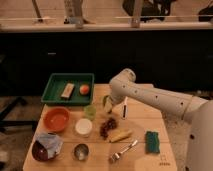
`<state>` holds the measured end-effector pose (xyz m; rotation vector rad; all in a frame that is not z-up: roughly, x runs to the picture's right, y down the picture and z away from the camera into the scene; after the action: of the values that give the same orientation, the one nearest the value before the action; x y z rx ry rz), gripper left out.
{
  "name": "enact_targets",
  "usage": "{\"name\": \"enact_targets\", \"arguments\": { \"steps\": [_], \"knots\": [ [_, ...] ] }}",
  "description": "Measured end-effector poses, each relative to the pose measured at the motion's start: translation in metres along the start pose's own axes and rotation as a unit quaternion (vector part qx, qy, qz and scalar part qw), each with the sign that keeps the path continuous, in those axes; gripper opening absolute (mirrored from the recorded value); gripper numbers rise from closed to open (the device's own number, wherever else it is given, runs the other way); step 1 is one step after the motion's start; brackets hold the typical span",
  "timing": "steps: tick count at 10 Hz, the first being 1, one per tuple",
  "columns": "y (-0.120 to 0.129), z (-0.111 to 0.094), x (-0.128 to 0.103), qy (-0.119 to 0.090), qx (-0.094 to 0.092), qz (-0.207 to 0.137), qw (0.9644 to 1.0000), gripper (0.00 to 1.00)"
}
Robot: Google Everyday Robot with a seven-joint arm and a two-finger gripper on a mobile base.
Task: Place pepper in plastic cup
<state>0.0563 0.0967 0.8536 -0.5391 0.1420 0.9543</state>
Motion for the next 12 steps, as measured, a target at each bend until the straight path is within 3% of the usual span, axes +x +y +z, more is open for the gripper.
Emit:
{"name": "enact_targets", "arguments": {
  "steps": [2, 3, 7, 10, 12],
  "knots": [
    [0.0, 0.0, 0.001, 0.0, 0.002, 0.003, 1.0, 0.8],
    [0.001, 0.002, 0.001, 0.002, 0.012, 0.01, 0.9999, 0.8],
    [0.038, 0.022, -0.034, 0.005, 0.045, 0.047, 0.9979, 0.8],
    [0.031, 0.029, -0.042, 0.001, 0.049, 0.062, 0.9968, 0.8],
    [0.016, 0.043, -0.047, -0.002, 0.042, 0.072, 0.9965, 0.8]
  ]
}}
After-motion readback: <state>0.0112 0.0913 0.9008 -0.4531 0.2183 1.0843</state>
